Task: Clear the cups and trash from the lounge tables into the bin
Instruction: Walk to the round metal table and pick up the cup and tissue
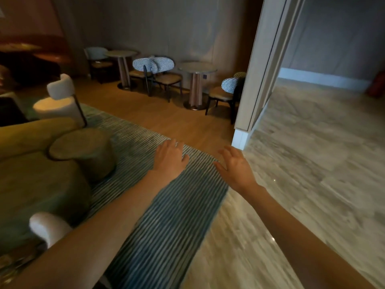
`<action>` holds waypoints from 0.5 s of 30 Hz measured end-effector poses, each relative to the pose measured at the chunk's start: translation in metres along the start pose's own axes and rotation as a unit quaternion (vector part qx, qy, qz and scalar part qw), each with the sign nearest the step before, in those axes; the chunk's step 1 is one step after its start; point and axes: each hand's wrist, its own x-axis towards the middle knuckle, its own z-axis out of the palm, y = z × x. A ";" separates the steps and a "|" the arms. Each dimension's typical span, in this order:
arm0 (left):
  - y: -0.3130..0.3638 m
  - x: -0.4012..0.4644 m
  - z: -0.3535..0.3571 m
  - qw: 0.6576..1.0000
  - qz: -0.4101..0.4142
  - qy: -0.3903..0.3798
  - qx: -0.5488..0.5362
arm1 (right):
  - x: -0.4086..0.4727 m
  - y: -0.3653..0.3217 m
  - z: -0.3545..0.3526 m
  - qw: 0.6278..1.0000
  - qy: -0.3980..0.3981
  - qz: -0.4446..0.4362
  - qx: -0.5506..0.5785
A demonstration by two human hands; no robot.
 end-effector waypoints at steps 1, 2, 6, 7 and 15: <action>0.003 0.022 0.009 1.000 -0.002 0.004 -0.003 | 0.021 0.017 0.004 1.000 0.003 0.001 0.002; 0.005 0.044 0.019 1.000 -0.005 0.009 -0.006 | 0.043 0.035 0.009 1.000 0.004 0.001 0.005; 0.010 0.128 0.055 0.999 -0.032 0.004 0.003 | 0.135 0.098 0.025 0.999 -0.018 -0.007 0.032; 0.010 0.149 0.061 0.999 -0.044 -0.001 0.009 | 0.159 0.111 0.027 0.999 -0.031 -0.011 0.041; -0.014 0.290 0.106 0.991 -0.112 -0.039 0.056 | 0.337 0.164 0.061 0.990 -0.116 -0.058 0.062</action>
